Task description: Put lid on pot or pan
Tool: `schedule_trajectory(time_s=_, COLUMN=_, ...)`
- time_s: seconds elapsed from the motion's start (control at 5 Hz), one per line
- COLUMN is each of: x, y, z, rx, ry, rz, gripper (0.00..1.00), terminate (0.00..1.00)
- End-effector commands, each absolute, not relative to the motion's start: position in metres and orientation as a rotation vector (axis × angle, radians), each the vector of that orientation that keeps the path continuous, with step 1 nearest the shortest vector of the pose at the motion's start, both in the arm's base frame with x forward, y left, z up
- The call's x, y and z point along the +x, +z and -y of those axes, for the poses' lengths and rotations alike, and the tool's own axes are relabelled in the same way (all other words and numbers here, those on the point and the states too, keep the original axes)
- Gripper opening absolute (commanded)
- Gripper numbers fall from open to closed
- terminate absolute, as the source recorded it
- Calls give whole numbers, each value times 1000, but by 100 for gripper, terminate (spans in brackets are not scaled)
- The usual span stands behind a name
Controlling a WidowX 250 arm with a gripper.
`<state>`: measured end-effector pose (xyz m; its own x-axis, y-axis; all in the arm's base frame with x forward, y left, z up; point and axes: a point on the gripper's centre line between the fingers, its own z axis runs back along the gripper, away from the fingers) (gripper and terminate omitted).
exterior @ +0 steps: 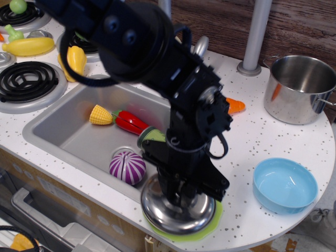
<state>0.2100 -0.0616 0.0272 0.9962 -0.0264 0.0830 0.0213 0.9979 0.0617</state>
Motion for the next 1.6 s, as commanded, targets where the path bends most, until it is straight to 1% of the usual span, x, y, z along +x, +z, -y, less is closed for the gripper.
schedule_trajectory(time_s=0.0, x=240, y=97, z=61, rx=58, ry=-27, rz=148, gripper=0, terminate=0)
schedule_trajectory(time_s=0.2, x=277, y=118, z=64, rx=89, ry=-34, rz=173, gripper=0, terminate=0)
schedule_trajectory(time_s=0.4, x=327, y=132, z=70, rx=80, ry=-76, rz=194, gripper=0, terminate=0)
schedule_trajectory(time_s=0.6, x=377, y=137, z=90, rx=63, ry=-94, rz=212, gripper=0, terminate=0)
schedule_trajectory(time_s=0.8, x=426, y=139, z=108, rx=96, ry=-94, rz=244, gripper=0, terminate=0)
schedule_trajectory(time_s=1.0, x=452, y=146, z=114, rx=86, ry=-115, rz=250, gripper=0, terminate=0)
schedule_trajectory(time_s=1.2, x=455, y=143, z=126, rx=73, ry=-102, rz=269, gripper=0, terminate=0)
schedule_trajectory(time_s=1.4, x=456, y=140, z=134, rx=64, ry=-95, rz=270, gripper=0, terminate=100)
